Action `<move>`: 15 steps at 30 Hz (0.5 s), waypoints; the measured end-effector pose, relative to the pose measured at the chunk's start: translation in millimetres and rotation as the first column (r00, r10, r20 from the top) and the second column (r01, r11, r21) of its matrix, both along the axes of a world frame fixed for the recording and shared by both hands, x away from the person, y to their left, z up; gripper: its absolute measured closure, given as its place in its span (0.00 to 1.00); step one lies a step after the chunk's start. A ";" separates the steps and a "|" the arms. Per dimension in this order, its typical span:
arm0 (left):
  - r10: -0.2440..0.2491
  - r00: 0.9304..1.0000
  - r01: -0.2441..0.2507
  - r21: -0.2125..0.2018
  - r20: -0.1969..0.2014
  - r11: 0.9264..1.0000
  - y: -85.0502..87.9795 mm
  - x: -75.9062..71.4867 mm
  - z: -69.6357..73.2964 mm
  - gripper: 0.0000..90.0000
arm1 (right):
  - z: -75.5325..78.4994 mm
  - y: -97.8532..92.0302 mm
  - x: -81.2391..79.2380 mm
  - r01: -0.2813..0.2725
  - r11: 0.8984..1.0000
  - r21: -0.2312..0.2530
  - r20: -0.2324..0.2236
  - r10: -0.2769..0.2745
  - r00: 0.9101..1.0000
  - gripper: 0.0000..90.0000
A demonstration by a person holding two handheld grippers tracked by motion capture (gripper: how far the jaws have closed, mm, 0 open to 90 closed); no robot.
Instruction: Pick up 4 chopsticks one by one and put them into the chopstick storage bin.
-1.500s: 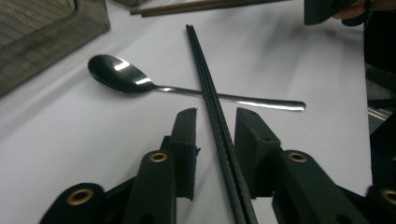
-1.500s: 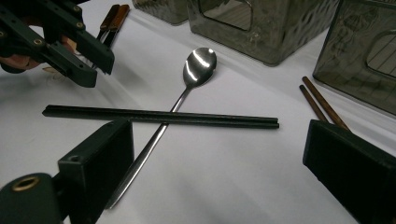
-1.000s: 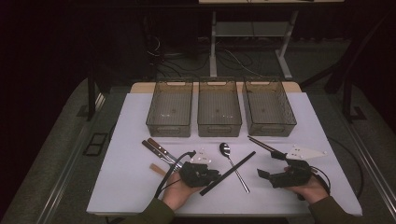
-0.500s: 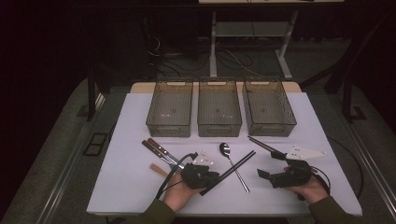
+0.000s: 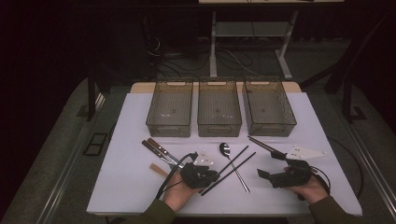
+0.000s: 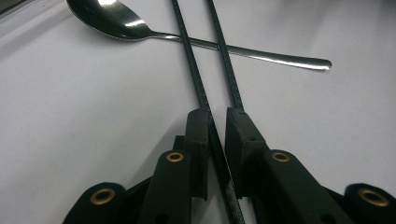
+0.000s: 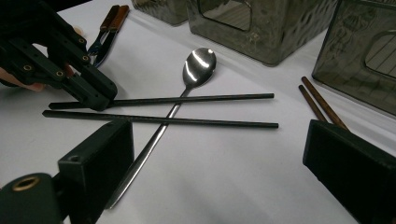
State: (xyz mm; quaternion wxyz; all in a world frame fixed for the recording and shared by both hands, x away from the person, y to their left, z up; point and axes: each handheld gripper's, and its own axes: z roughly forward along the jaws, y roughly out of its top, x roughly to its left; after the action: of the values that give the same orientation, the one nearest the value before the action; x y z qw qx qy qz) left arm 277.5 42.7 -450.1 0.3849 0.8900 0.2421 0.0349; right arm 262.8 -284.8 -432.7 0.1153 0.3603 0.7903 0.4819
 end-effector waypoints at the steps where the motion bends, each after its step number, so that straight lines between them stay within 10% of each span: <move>1: 0.015 1.000 -0.015 -0.018 0.001 1.000 -1.8 -1.3 -0.9 0.86 | 0.0 0.0 0.0 0.000 1.000 -0.001 0.000 0.000 1.000 0.10; 15: 0.021 0.999 -0.022 0.018 0.031 1.000 -1.8 -1.9 -0.5 0.93 | 0.0 0.0 0.1 0.002 1.000 0.001 0.000 -0.002 1.000 0.10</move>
State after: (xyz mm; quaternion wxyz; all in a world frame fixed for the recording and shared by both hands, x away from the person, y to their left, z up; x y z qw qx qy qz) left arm 275.6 40.9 -450.6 0.3798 0.8902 0.2454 0.0551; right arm 262.9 -284.8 -432.7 0.1156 0.3613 0.7896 0.4824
